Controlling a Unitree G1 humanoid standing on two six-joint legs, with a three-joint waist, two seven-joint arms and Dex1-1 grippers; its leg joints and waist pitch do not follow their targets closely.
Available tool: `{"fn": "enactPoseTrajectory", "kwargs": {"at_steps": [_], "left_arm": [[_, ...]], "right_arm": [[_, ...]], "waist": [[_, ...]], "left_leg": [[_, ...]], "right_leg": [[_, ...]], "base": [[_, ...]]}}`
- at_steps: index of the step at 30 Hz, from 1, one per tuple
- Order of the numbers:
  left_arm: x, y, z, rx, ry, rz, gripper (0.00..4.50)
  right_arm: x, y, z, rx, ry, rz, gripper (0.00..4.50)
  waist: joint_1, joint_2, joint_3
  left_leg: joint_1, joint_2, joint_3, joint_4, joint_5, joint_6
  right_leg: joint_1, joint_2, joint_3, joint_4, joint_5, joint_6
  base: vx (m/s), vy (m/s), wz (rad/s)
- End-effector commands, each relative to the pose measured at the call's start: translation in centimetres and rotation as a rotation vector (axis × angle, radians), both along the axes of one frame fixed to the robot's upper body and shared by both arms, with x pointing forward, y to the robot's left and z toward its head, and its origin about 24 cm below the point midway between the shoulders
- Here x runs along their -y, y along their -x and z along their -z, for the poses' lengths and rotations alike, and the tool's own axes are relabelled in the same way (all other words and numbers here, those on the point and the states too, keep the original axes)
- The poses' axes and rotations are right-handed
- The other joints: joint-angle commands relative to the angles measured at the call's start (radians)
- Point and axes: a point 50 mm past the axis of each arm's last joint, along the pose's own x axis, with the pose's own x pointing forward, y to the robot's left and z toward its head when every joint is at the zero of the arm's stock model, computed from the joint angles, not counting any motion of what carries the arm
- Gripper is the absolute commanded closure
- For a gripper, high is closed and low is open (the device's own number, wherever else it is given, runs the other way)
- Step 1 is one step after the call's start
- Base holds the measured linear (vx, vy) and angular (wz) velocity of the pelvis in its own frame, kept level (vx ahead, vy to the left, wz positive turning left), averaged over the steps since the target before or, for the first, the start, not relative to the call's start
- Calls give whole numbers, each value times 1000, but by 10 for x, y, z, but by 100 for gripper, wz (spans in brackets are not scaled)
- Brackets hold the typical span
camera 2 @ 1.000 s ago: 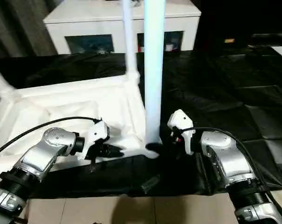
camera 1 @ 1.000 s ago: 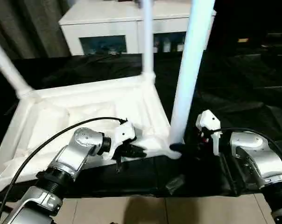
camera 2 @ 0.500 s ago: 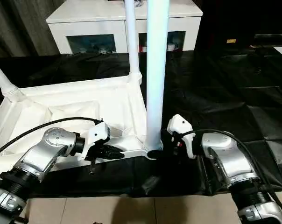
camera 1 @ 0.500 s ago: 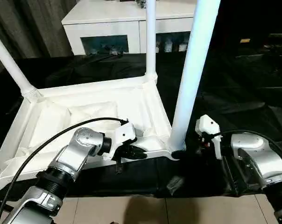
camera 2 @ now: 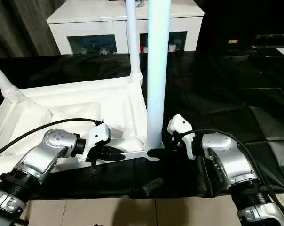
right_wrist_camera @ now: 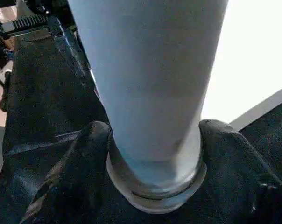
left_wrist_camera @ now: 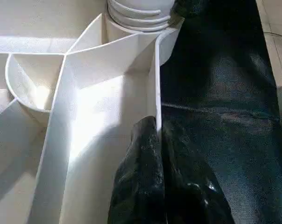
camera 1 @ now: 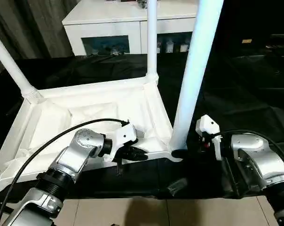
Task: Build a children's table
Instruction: Rotate leg to tighten
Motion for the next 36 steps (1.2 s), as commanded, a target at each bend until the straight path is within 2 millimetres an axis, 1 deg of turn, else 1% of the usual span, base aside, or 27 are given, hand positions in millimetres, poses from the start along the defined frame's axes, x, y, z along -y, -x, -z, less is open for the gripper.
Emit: {"fn": "enactPoseTrajectory", "kwargs": {"at_steps": [1, 4, 6, 7, 8, 9, 11, 12, 13, 14, 15, 16, 17, 19, 21, 22, 23, 25, 26, 28, 29, 30, 31, 32, 33, 34, 36], "left_arm": [[2, 1, 0, -2, -15, 23, 450], [3, 0, 2, 0, -19, 4, 450], [5, -5, 4, 12, -27, -55, 450], [7, -10, 5, 22, -30, -101, 450], [10, -17, 5, 45, -33, -163, 450], [14, -26, 5, 71, -33, -250, 450], [16, -29, 5, 79, -32, -283, 450], [20, -34, 5, 84, -25, -340, 450], [23, -38, 4, 86, -21, -377, 450], [28, -43, 4, 90, -14, -436, 450], [32, -47, 3, 89, -14, -487, 450], [35, -50, 4, 91, -24, -526, 450], [38, -53, 4, 101, -33, -568, 450], [41, -56, 4, 110, -42, -601, 450], [44, -60, 4, 123, -49, -643, 450], [47, -61, 4, 126, -49, -654, 450], [50, -61, 4, 132, -44, -656, 450], [53, -61, 3, 114, -21, -650, 450], [55, -60, 4, 106, -13, -637, 450], [55, -58, 5, 103, -16, -615, 450], [55, -58, 5, 103, -16, -615, 450], [54, -57, 6, 103, -18, -595, 450], [52, -56, 7, 94, -19, -579, 450], [51, -55, 8, 89, -19, -569, 450], [49, -53, 9, 81, -23, -550, 450], [47, -50, 10, 73, -25, -517, 450], [44, -46, 11, 54, -21, -471, 450]], "right_arm": [[-5, 2, 3, -14, -5, -19, 180], [-6, 0, 6, -4, -2, 20, 181], [-9, -6, 11, 12, -4, 118, 181], [-11, -10, 14, 30, 0, 180, 182], [-14, -15, 17, 33, -4, 251, 182], [-20, -21, 20, 40, -8, 342, 183], [-22, -23, 22, 46, -9, 380, 183], [-26, -27, 24, 39, -13, 446, 183], [-29, -29, 26, 31, -14, 491, 183], [-34, -33, 29, 10, -22, 569, 183], [-38, -36, 32, -2, -25, 644, 183], [-42, -40, 36, -18, -23, 723, 183], [-44, -43, 39, -36, -13, 802, 183], [-47, -46, 42, -46, -1, 876, 183], [-51, -50, 45, -46, 10, 976, 184], [-56, -53, 46, -32, 28, 1008, 184], [-65, -57, 44, 10, 53, 1021, 184], [-73, -58, 42, 11, 23, 986, 184], [-80, -59, 38, 14, -26, 945, 184], [-86, -61, 29, 55, -71, 881, 128], [-86, -61, 29, 55, -71, 881, 114], [-87, -61, 26, 70, -79, 848, 107], [-84, -62, 20, 106, -75, 823, 107], [-82, -64, 16, 131, -71, 812, 78], [-79, -64, 12, 155, -58, 772, 69], [-73, -63, 8, 165, -46, 714, 67], [-65, -60, 4, 156, -36, 632, 67]], "waist": [[-3, -11, -68], [-4, -9, -68], [-8, -10, -65], [-15, -11, -61], [-18, -10, -59], [-20, -13, -58], [-26, -15, -56], [-33, -12, -54], [-32, -11, -55], [-38, -11, -56], [-46, -11, -55], [-47, -12, -56], [-49, -8, -57], [-52, -10, -58], [-55, -7, -62], [-58, -8, -65], [-61, -7, -68], [-59, -9, -68], [-58, -13, -70], [-57, -11, -69], [-57, -11, -67], [-57, -17, -66], [-56, -16, -65], [-60, -14, -63], [-63, -19, -63], [-63, -18, -63], [-65, -16, -64]], "left_leg": [[22, 50, -16, -69, -94, 109], [22, 50, -16, -69, -101, 106], [20, 48, -16, -71, -118, 96], [22, 45, -15, -76, -169, 71], [24, 45, -14, -78, -190, 59], [25, 44, -16, -80, -209, 45], [28, 43, -20, -87, -273, 2], [26, 42, -19, -89, -288, -4], [26, 42, -23, -89, -290, -9], [29, 40, -20, -89, -298, -11], [27, 38, -21, -89, -304, -13], [26, 37, -22, -89, -297, -14], [27, 37, -23, -89, -292, -17], [26, 37, -23, -89, -282, -17], [20, 35, -24, -86, -242, -4], [19, 33, -22, -82, -216, 5], [17, 33, -22, -80, -182, 23], [15, 33, -21, -78, -167, 43], [14, 34, -19, -76, -153, 63], [14, 36, -19, -76, -146, 84], [15, 37, -19, -77, -152, 89], [14, 38, -19, -78, -157, 91], [13, 38, -20, -79, -164, 91], [12, 39, -21, -83, -183, 83], [12, 39, -21, -82, -185, 80], [12, 39, -21, -81, -190, 78], [10, 40, -21, -79, -173, 90]], "right_leg": [[42, -43, 21, -43, 23, -275], [42, -43, 21, -44, 15, -275], [41, -43, 21, -47, -7, -272], [38, -43, 22, -55, -73, -264], [36, -42, 24, -58, -102, -259], [38, -42, 23, -61, -131, -252], [36, -44, 24, -70, -235, -221], [32, -42, 27, -72, -242, -214], [34, -43, 25, -71, -238, -211], [30, -41, 26, -73, -233, -211], [30, -41, 27, -73, -237, -211], [32, -41, 26, -73, -234, -210], [30, -42, 26, -74, -230, -207], [31, -42, 26, -75, -216, -207], [37, -43, 25, -70, -152, -213], [36, -44, 24, -68, -111, -222], [39, -45, 21, -65, -69, -235], [43, -46, 20, -65, -50, -239], [46, -48, 19, -64, -37, -241], [45, -49, 18, -64, -37, -244], [45, -48, 18, -65, -53, -244], [45, -48, 18, -67, -64, -244], [46, -49, 17, -66, -77, -244], [46, -48, 17, -68, -111, -235], [46, -47, 17, -69, -115, -235], [47, -47, 17, -69, -120, -235], [49, -48, 18, -67, -85, -238]], "base": [[0, 0, 0], [0, 0, 0], [0, 0, 0], [0, 0, 0], [0, 0, 0], [0, 0, 0], [0, 0, 0], [0, 0, 0], [0, 0, 0], [0, 0, 0], [0, 0, 0], [0, 0, 0], [0, 0, 0], [0, 0, 0], [0, 0, 0], [0, 0, 0], [0, 0, 0], [0, 0, 0], [0, 0, 0], [0, 0, 0], [0, 0, 0], [0, 0, 0], [0, 0, 0], [0, 0, 0], [0, 0, 0], [0, 0, 0], [0, 0, 0]]}}
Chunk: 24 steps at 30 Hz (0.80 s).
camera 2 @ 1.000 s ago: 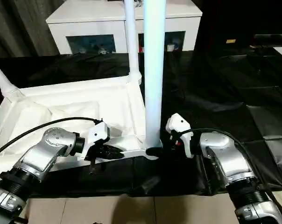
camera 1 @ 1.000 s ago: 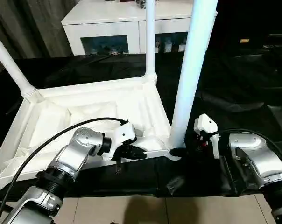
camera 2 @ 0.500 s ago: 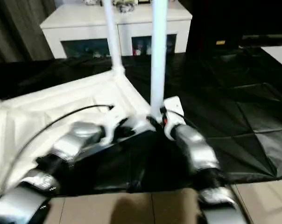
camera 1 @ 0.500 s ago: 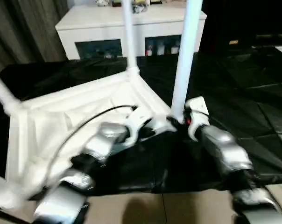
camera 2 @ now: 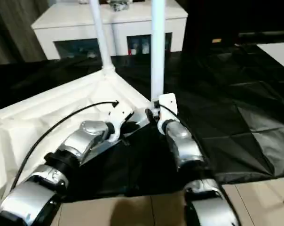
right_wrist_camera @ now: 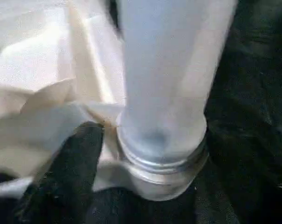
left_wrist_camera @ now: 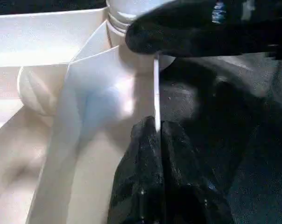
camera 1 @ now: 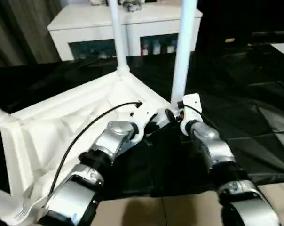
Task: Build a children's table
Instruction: Rotate leg to tighten
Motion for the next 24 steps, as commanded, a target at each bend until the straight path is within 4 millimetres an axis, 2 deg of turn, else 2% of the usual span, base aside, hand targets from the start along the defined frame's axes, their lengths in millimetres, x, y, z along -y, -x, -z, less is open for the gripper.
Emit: {"fn": "enactPoseTrajectory", "kwargs": {"at_steps": [1, 2, 3, 4, 5, 7, 8, 9, 10, 11, 13, 15, 17, 18, 21, 24], "left_arm": [[-8, 9, 11, -58, -8, 42, 450], [-11, 13, 11, -68, 0, 91, 450], [-12, 13, 11, -68, 0, 94, 450], [-15, 18, 12, -76, -4, 159, 450], [-18, 24, 12, -82, -3, 230, 450], [-21, 26, 13, -93, 0, 247, 450], [-25, 32, 11, -94, 3, 336, 450], [-25, 33, 11, -93, 4, 346, 450], [-26, 35, 10, -91, 6, 372, 450], [-32, 42, 8, -104, 14, 445, 450], [-34, 46, 6, -113, 22, 474, 450], [-39, 53, 3, -133, 29, 532, 450], [-39, 54, 3, -133, 21, 540, 450], [-40, 55, 3, -138, 18, 549, 450], [-41, 56, 2, -142, 17, 557, 450], [-42, 56, 2, -136, 18, 553, 450]], "right_arm": [[-10, 7, -9, -5, -12, -184, 67], [-1, 17, -11, -13, 7, -328, 67], [-1, 17, -11, -13, 8, -335, 67], [8, 29, -13, -28, 9, -456, 67], [17, 38, -16, -39, -1, -543, 67], [21, 42, -16, -44, -5, -569, 67], [29, 50, -18, -63, -10, -633, 67], [30, 51, -18, -66, -11, -639, 67], [32, 53, -19, -71, -12, -653, 67], [37, 60, -21, -97, -19, -704, 67], [39, 63, -21, -109, -20, -726, 67], [44, 69, -21, -144, -2, -779, 67], [44, 70, -20, -154, 9, -794, 67], [45, 71, -20, -164, 10, -808, 67], [44, 73, -20, -178, 11, -830, 67], [46, 74, -19, -192, 26, -843, 67]], "waist": [[7, -16, -62], [11, -20, -65], [17, -22, -64], [22, -10, -65], [25, -17, -63], [28, -16, -64], [29, -13, -62], [32, -15, -61], [32, -13, -59], [36, -11, -58], [36, -11, -58], [37, -8, -56], [39, -9, -56], [45, -8, -57], [54, -12, -58], [67, -14, -60]], "left_leg": [[11, 40, -19, -74, -167, 102], [11, 42, -18, -70, -133, 127], [10, 44, -18, -71, -128, 133], [12, 44, -18, -67, -120, 146], [10, 47, -15, -66, -123, 160], [11, 48, -16, -67, -124, 166], [13, 50, -16, -69, -133, 157], [14, 52, -15, -71, -152, 149], [13, 52, -15, -74, -163, 142], [19, 56, -18, -81, -199, 119], [18, 57, -17, -81, -203, 114], [20, 58, -18, -86, -219, 91], [23, 56, -15, -86, -219, 82], [29, 56, -12, -84, -220, 79], [25, 55, -12, -83, -195, 79], [26, 55, -10, -80, -171, 85]], "right_leg": [[48, -48, 19, -60, -74, -238], [50, -48, 19, -56, -20, -251], [53, -48, 18, -57, -10, -249], [51, -49, 19, -52, 11, -254], [50, -48, 20, -52, 24, -256], [51, -49, 19, -52, 23, -259], [47, -47, 17, -54, 1, -269], [47, -47, 19, -55, -26, -268], [46, -46, 18, -56, -47, -267], [45, -46, 19, -59, -89, -261], [44, -46, 20, -58, -93, -260], [40, -45, 22, -59, -104, -256], [37, -43, 22, -59, -103, -256], [31, -44, 24, -61, -103, -258], [36, -44, 24, -57, -83, -254], [35, -46, 25, -54, -65, -253]], "base": [[0, 0, 0], [0, 0, 0], [0, 0, 0], [0, 0, 0], [0, 0, 0], [0, 0, 0], [0, 0, 0], [0, 0, 0], [0, 0, 0], [0, 0, 0], [0, 0, 0], [0, 0, 0], [0, 0, 0], [0, 0, 0], [0, 0, 0], [0, 0, 0]]}}
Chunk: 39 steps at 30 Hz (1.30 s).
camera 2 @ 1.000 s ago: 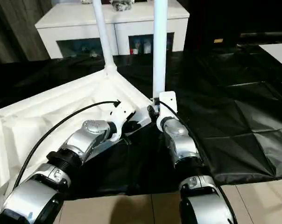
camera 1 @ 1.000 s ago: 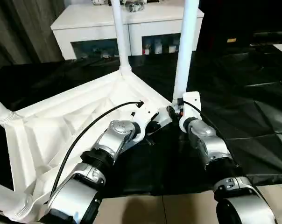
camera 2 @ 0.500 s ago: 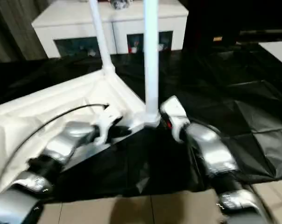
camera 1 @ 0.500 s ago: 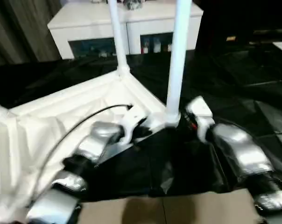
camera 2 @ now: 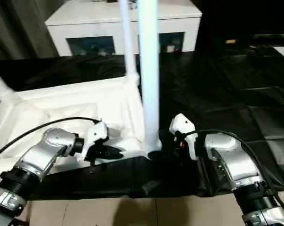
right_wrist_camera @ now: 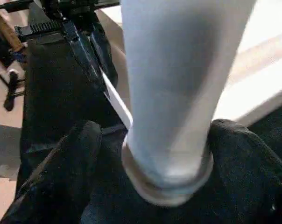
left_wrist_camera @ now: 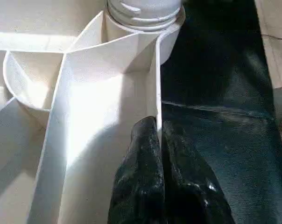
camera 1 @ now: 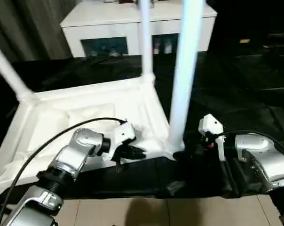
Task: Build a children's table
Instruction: Rotate leg to tighten
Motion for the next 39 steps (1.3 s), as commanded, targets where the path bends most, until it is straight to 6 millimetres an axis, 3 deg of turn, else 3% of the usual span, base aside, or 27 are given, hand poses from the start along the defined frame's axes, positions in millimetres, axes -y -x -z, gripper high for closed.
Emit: {"fn": "enactPoseTrajectory", "kwargs": {"at_steps": [1, 5, 18, 24, 28, 29, 31, 34, 35, 36, 39], "left_arm": [[8, 5, 0, -12, 7, 50, 450], [7, 7, -1, -15, 7, 53, 450], [6, 6, 0, -9, 4, 38, 450], [9, 4, 3, -1, 5, -2, 450], [18, -8, 6, 30, 2, -108, 450], [21, -13, 6, 43, -3, -145, 450], [29, -22, 6, 66, -7, -223, 450], [35, -30, 4, 80, -2, -292, 450], [41, -38, 2, 89, 1, -370, 450], [45, -43, 1, 102, -1, -419, 450], [53, -51, -1, 118, -8, -491, 450]], "right_arm": [[-7, 3, 1, -19, 15, -60, 67], [-8, 3, 5, -34, 36, -70, 67], [-7, 1, 9, -46, 73, -68, 177], [-12, -6, 21, -37, 56, 79, 221], [-23, -13, 33, -41, -10, 266, 236], [-27, -16, 35, -47, -28, 327, 238], [-35, -20, 39, -49, -52, 424, 241], [-40, -24, 42, -56, -54, 511, 243], [-44, -29, 46, -58, -42, 614, 244], [-46, -33, 48, -58, -37, 682, 244], [-51, -39, 52, -61, -18, 813, 245]], "waist": [[-5, -16, -59], [-6, -21, -59], [-4, -21, -61], [-8, -21, -59], [-22, -21, -50], [-32, -21, -43], [-44, -21, -45], [-53, -23, -44], [-56, -22, -45], [-58, -14, -45], [-69, -17, -47]], "left_leg": [[23, 53, -15, -76, -164, 88], [20, 52, -16, -75, -157, 91], [20, 51, -15, -71, -134, 102], [19, 50, -15, -72, -143, 100], [23, 48, -16, -84, -239, 51], [28, 43, -19, -91, -333, 4], [34, 41, -25, -94, -378, -28], [34, 39, -26, -96, -403, -36], [31, 39, -27, -97, -403, -29], [33, 38, -26, -95, -403, -31], [35, 33, -27, -94, -408, -40]], "right_leg": [[36, -45, 26, -54, -60, -256], [37, -46, 25, -55, -73, -249], [37, -44, 24, -52, -65, -250], [36, -45, 24, -55, -86, -250], [30, -41, 25, -68, -196, -228], [28, -41, 25, -78, -320, -196], [23, -42, 27, -83, -374, -168], [20, -40, 28, -88, -377, -159], [22, -42, 28, -90, -374, -156], [19, -42, 29, -90, -371, -156], [14, -40, 28, -94, -367, -160]], "base": [[0, 0, 0], [0, 0, 0], [0, 0, 0], [0, 0, 0], [0, 0, 0], [0, 0, 0], [0, 0, 0], [0, 0, 0], [0, 0, 0], [0, 0, 0], [0, 0, 0]]}}
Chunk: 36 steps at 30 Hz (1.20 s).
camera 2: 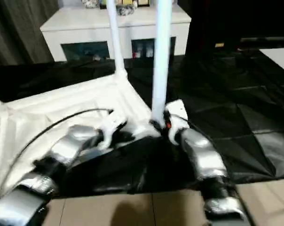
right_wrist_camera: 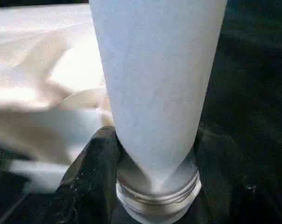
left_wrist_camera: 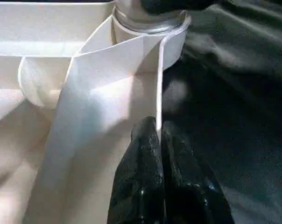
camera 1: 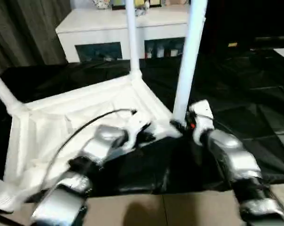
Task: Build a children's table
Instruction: Rotate leg to tighten
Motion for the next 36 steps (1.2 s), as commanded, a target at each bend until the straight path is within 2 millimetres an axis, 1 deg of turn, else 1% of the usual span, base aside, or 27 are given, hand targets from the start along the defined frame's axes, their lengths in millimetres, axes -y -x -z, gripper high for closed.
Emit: {"fn": "enactPoseTrajectory", "kwargs": {"at_steps": [1, 2, 3, 5, 7, 8, 9, 11, 13, 15, 16, 17, 19, 20, 22, 23, 24, 25, 26, 27, 28, 29, 30, 31, 32, 33, 36], "left_arm": [[2, -10, -6, 50, -3, -101, 450], [6, -16, -6, 80, -24, -167, 450], [6, -16, -6, 80, -24, -167, 450], [10, -19, -7, 106, -42, -195, 450], [12, -20, -7, 118, -38, -195, 450], [14, -20, -7, 122, -38, -186, 450], [14, -20, -7, 122, -38, -185, 450], [15, -19, -6, 123, -42, -159, 450], [15, -18, -4, 119, -43, -135, 450], [15, -18, -4, 124, -43, -125, 450], [15, -18, -4, 124, -43, -125, 450], [15, -18, -4, 126, -43, -118, 450], [15, -17, -4, 128, -38, -113, 450], [15, -17, -4, 129, -32, -105, 450], [15, -16, -4, 139, -21, -88, 450], [16, -16, -4, 143, -16, -83, 450], [16, -16, -4, 145, -15, -82, 450], [16, -16, -5, 155, -11, -76, 450], [17, -17, -7, 171, 5, -72, 450], [17, -17, -8, 169, 22, -71, 450], [17, -17, -9, 165, 37, -68, 450], [17, -17, -10, 156, 57, -63, 422], [17, -17, -10, 156, 57, -63, 406], [16, -17, -14, 158, 71, -51, 406], [14, -17, -15, 156, 81, -42, 391], [12, -16, -17, 156, 88, -34, 383], [7, -16, -22, 157, 128, -37, 364]], "right_arm": [[-13, 11, 30, -150, -1, 20, 245], [-15, 4, 31, -137, 75, 115, 246], [-15, 4, 31, -137, 75, 115, 246], [-11, -3, 30, -116, 122, 229, 246], [-6, -8, 30, -131, 79, 300, 246], [-8, -9, 29, -131, 65, 289, 246], [-8, -9, 29, -131, 64, 287, 246], [-15, -9, 26, -98, 41, 226, 193], [-18, -8, 22, -62, 42, 182, 177], [-15, -9, 22, -56, 49, 186, 145], [-15, -9, 22, -56, 49, 186, 145], [-8, -10, 21, -49, 80, 202, 137], [0, -10, 20, -43, 113, 208, 133], [10, -8, 18, -42, 151, 186, 133], [22, 5, 11, -35, 162, 35, 133], [24, 9, 8, -28, 152, -12, 133], [25, 10, 8, -25, 148, -25, 133], [26, 14, 5, -18, 132, -76, 133], [29, 21, 1, -6, 119, -155, 133], [30, 25, -1, 0, 113, -195, 133], [31, 29, -4, 9, 106, -241, 133], [32, 34, -7, 18, 100, -293, 132], [32, 34, -7, 18, 100, -293, 131], [32, 39, -13, 36, 58, -347, 131], [32, 40, -16, 47, 48, -360, 131], [31, 40, -19, 58, 42, -365, 131], [27, 36, -25, 88, 36, -362, 131]], "waist": [[-10, -12, -42], [-12, -11, -42], [-15, -8, -44], [-16, -8, -45], [-14, -10, -47], [-14, -9, -49], [-14, -10, -49], [-10, -11, -53], [-5, -13, -57], [-3, -11, -59], [-4, -12, -58], [-4, -12, -56], [-4, -12, -54], [-2, -14, -53], [4, -11, -54], [8, -16, -58], [9, -14, -60], [9, -16, -62], [6, -12, -61], [6, -17, -60], [7, -19, -57], [9, -8, -54], [7, -13, -53], [6, -10, -54], [8, -10, -52], [9, -4, -54], [7, -5, -57]], "left_leg": [[19, 37, -30, -96, -405, -33], [15, 37, -30, -96, -395, -27], [18, 35, -30, -94, -392, -29], [20, 35, -29, -93, -394, -30], [15, 36, -29, -94, -374, -19], [11, 38, -29, -94, -351, -7], [11, 38, -27, -93, -344, 0], [9, 39, -26, -89, -304, 20], [8, 40, -24, -86, -247, 40], [6, 40, -23, -82, -200, 62], [4, 41, -22, -82, -186, 75], [6, 42, -22, -83, -195, 78], [7, 43, -22, -85, -219, 72], [9, 44, -22, -87, -236, 65], [12, 47, -23, -86, -228, 65], [9, 49, -23, -82, -197, 83], [6, 49, -24, -80, -169, 94], [1, 45, -22, -75, -130, 118], [-1, 45, -22, -73, -131, 137], [-1, 45, -21, -72, -145, 144], [-2, 45, -20, -72, -160, 153], [0, 47, -21, -74, -181, 153], [0, 48, -19, -74, -185, 153], [-1, 48, -21, -75, -187, 150], [0, 50, -21, -77, -186, 149], [-1, 53, -23, -78, -177, 146], [1, 53, -23, -76, -143, 147]], "right_leg": [[14, -41, 19, -92, -364, -159], [15, -42, 18, -92, -356, -157], [12, -40, 17, -92, -343, -158], [9, -41, 19, -93, -326, -168], [18, -42, 18, -90, -291, -172], [22, -43, 18, -86, -252, -178], [21, -43, 18, -87, -241, -182], [26, -45, 18, -80, -179, -199], [31, -45, 17, -75, -110, -213], [35, -47, 15, -70, -50, -227], [37, -47, 14, -69, -39, -234], [36, -47, 13, -71, -63, -238], [35, -47, 13, -76, -114, -234], [35, -47, 13, -78, -145, -228], [38, -45, 15, -77, -128, -216], [43, -45, 16, -72, -62, -213], [45, -47, 16, -68, -26, -218], [43, -49, 15, -64, 25, -233], [45, -48, 12, -67, 33, -238], [45, -49, 12, -69, 24, -240], [45, -53, 12, -71, -20, -242], [43, -53, 11, -77, -91, -235], [41, -52, 12, -80, -113, -230], [40, -51, 12, -80, -144, -227], [38, -51, 13, -82, -159, -226], [36, -49, 13, -78, -147, -229], [33, -45, 12, -71, -77, -245]], "base": [[0, 0, 0], [0, 0, 0], [0, 0, 0], [0, 0, 0], [0, 0, 0], [0, 0, 0], [0, 0, 0], [0, 0, 0], [0, 0, 0], [0, 0, 0], [0, 0, 0], [0, 0, 0], [0, 0, 0], [0, 0, 0], [0, 0, 0], [0, 0, 0], [0, 0, 0], [0, 0, 0], [0, 0, 0], [0, 0, 0], [0, 0, 0], [0, 0, 0], [0, 0, 0], [0, 0, 0], [0, 0, 0], [0, 0, 0], [0, 0, 0]]}}
